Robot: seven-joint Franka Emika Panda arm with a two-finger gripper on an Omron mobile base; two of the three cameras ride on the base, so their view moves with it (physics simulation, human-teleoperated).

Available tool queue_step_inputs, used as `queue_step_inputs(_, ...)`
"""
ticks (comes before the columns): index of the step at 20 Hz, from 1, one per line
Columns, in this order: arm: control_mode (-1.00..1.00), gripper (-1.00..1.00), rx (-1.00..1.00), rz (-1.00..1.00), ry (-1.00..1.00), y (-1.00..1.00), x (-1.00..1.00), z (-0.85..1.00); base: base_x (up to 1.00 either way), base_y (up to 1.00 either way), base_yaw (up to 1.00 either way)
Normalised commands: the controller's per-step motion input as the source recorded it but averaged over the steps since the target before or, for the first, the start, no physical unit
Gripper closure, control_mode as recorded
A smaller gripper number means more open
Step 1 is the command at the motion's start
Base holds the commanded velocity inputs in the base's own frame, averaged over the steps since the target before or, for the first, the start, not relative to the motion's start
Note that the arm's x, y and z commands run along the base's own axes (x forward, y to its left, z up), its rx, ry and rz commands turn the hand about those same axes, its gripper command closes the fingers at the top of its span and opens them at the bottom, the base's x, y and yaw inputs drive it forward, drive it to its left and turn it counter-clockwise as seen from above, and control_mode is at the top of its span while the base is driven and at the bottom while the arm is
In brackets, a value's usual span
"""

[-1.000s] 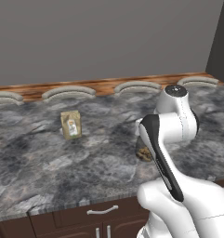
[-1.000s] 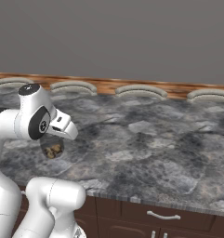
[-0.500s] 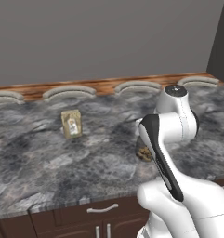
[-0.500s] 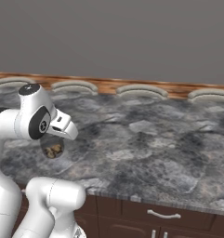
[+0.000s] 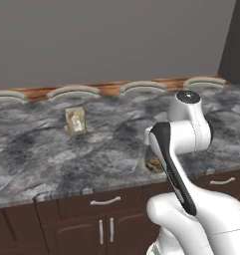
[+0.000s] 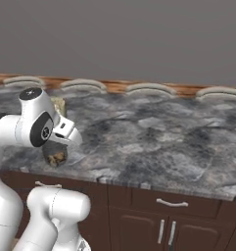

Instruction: Pick the jar and jar from the dining table and place them in the open cabinet. Close the cabinet after placing the objects.

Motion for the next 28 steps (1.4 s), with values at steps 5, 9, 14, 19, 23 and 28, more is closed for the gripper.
queue_step_inputs(5, 1.0, 1.0, 0.0, 0.0, 0.0, 0.0, 0.0, 0.0, -0.37, 0.04, 0.36)
queue_step_inputs(9, 1.0, 1.0, 0.0, 0.0, 0.0, 0.0, 0.0, 0.0, -0.27, 0.03, 0.82)
queue_step_inputs(14, 1.0, 1.0, 0.0, 0.0, 0.0, 0.0, 0.0, 0.0, -0.23, 0.0, 0.82)
queue_step_inputs(19, 1.0, 1.0, 0.0, 0.0, 0.0, 0.0, 0.0, 0.0, -0.16, 0.0, 0.82)
queue_step_inputs(23, 1.0, 1.0, 0.0, 0.0, 0.0, 0.0, 0.0, 0.0, -0.11, 0.0, 0.79)
queue_step_inputs(28, 1.0, 1.0, 0.0, 0.0, 0.0, 0.0, 0.0, 0.0, -0.04, 0.0, 0.76)
